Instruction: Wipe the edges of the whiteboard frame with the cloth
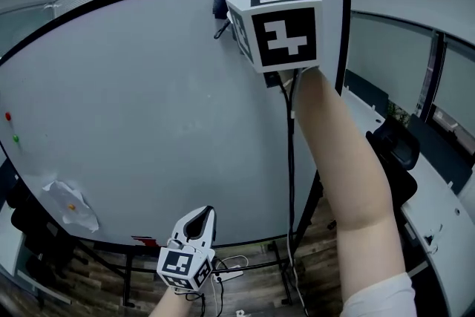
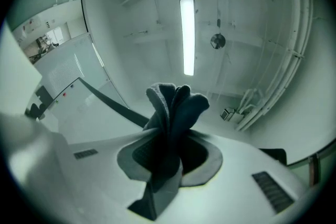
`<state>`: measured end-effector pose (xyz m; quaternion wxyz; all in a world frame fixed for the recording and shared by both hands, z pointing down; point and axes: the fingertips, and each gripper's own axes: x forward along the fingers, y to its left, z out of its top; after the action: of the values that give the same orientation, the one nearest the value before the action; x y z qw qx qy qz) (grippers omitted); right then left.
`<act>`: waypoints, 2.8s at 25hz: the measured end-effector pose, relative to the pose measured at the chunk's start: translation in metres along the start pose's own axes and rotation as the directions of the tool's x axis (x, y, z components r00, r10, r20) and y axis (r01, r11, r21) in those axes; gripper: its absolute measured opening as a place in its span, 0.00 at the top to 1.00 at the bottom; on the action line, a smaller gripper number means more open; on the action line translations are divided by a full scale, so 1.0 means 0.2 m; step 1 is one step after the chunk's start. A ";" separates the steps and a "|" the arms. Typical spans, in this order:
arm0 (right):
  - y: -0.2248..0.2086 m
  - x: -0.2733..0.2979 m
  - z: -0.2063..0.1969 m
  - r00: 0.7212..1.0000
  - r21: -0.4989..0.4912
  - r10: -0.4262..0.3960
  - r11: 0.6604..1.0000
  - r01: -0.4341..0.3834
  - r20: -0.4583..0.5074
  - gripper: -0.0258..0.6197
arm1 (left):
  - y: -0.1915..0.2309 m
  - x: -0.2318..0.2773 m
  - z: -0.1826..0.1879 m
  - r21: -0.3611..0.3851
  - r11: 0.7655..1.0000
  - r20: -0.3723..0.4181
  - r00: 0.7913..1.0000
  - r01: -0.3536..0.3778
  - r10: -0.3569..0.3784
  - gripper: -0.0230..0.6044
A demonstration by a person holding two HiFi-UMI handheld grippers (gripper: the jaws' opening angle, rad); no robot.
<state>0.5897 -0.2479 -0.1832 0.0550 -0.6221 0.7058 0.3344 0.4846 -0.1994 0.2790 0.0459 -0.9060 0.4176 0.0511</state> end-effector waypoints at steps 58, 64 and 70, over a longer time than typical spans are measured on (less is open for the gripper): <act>-0.38 -1.13 -1.51 0.912 0.119 -0.068 0.985 0.126 -0.404 0.86 | -0.97 0.31 -0.38 -0.091 0.959 -0.083 0.957 0.270 -0.277 0.93; -0.26 -1.29 -1.77 0.882 0.146 -0.049 0.981 0.132 -0.468 0.86 | -0.93 0.28 -0.47 -0.111 0.963 -0.105 0.960 0.247 -0.259 0.93; -0.12 -1.44 -2.02 0.849 0.158 -0.012 0.981 0.112 -0.529 0.86 | -0.91 0.27 -0.55 -0.135 0.961 -0.127 0.957 0.243 -0.260 0.93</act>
<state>0.8114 -0.2242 0.2615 -0.0723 -0.7047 0.7009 0.0835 0.6642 -0.1353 0.3886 -0.0317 -0.9543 0.2972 0.0040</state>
